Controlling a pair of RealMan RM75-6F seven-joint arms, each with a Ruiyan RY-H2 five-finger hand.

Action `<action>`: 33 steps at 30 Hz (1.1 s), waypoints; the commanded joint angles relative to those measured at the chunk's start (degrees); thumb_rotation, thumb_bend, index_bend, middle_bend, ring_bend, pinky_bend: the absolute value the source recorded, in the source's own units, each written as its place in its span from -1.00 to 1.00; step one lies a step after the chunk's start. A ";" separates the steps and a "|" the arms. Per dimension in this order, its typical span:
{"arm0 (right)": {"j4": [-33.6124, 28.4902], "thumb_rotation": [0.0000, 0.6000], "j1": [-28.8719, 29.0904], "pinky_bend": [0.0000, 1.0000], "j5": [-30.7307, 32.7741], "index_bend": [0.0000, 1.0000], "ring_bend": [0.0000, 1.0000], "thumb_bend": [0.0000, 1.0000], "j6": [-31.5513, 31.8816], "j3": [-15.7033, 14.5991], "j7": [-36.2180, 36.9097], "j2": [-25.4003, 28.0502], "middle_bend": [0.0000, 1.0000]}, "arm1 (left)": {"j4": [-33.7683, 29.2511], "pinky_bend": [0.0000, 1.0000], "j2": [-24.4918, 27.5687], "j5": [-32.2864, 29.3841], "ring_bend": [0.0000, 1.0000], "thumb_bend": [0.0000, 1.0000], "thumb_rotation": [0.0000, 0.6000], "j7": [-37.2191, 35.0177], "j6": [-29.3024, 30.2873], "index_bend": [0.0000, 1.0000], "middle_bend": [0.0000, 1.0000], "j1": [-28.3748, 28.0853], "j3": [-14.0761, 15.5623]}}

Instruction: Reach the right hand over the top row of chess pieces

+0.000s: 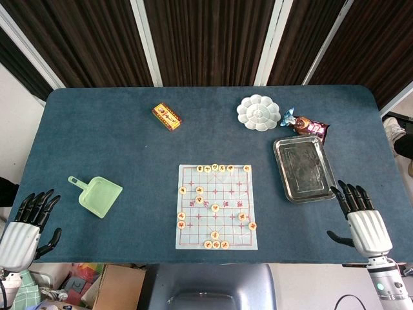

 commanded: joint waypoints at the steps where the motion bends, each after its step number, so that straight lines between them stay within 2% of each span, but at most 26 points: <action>1: 0.09 1.00 0.10 -1.00 -0.01 -1.00 -1.00 -0.59 -0.02 0.07 0.12 -0.04 -1.00 | -0.01 -0.99 0.04 -0.03 -1.00 -0.12 1.00 -0.21 -0.29 -1.00 -1.00 -0.09 0.08; 7: 2.82 1.00 3.03 -1.00 0.85 -1.00 -1.00 -0.59 -3.13 1.88 2.28 -1.43 -1.00 | -0.38 -1.00 0.36 0.17 -1.00 -0.12 1.00 -0.26 -0.43 -1.00 -1.00 -0.23 0.36; 11: 5.27 1.00 9.37 -1.00 3.07 -0.97 -1.00 -0.59 -11.24 4.91 2.46 -2.77 -1.00 | -0.40 -0.99 0.48 -0.54 -1.00 -0.12 1.00 -0.89 -0.48 -1.00 -1.00 -0.26 0.08; 13: 6.32 1.00 13.45 -1.00 4.64 -0.87 -1.00 -0.59 -16.18 6.87 1.84 -3.73 -1.00 | -0.45 -0.99 0.52 -1.12 -1.00 -0.12 1.00 -1.01 -1.01 -1.00 -1.00 -0.40 -0.04; 18: 11.04 1.00 22.07 -1.00 8.00 -0.35 -1.00 -0.53 -24.96 10.58 -2.38 -8.64 -1.00 | -0.49 -0.99 0.52 -2.05 -1.00 -0.12 1.00 -1.01 -1.79 -1.00 -1.00 -0.71 -0.35; 20: 13.81 1.00 25.44 -1.00 10.80 -0.24 -1.00 -0.51 -29.04 11.69 -6.33 -11.18 -1.00 | -0.43 -0.99 0.49 -2.37 -1.00 -0.12 1.00 -0.91 -2.00 -1.00 -1.00 -0.80 -0.47; 25: 20.23 1.00 31.40 -1.00 16.27 -0.14 -1.00 -0.50 -34.36 13.75 -10.36 -17.93 -1.00 | -0.24 -0.99 0.65 -2.67 -1.00 -0.12 1.00 -1.84 -2.25 -1.00 -1.00 -0.99 -0.56; 28: 24.56 1.00 33.50 -1.00 17.06 -0.03 -1.00 -0.46 -35.33 13.77 -10.14 -21.49 -0.95 | -0.02 -0.99 0.78 -2.69 -1.00 -0.12 1.00 -2.52 -2.27 -1.00 -1.00 -1.05 -0.54; 33: 31.90 1.00 36.82 -1.00 17.72 0.04 -1.00 -0.29 -37.48 13.63 -8.08 -26.91 -0.88 | 0.13 -0.99 0.86 -2.78 -1.00 -0.12 1.00 -3.00 -2.84 -1.00 -1.00 -1.29 -0.36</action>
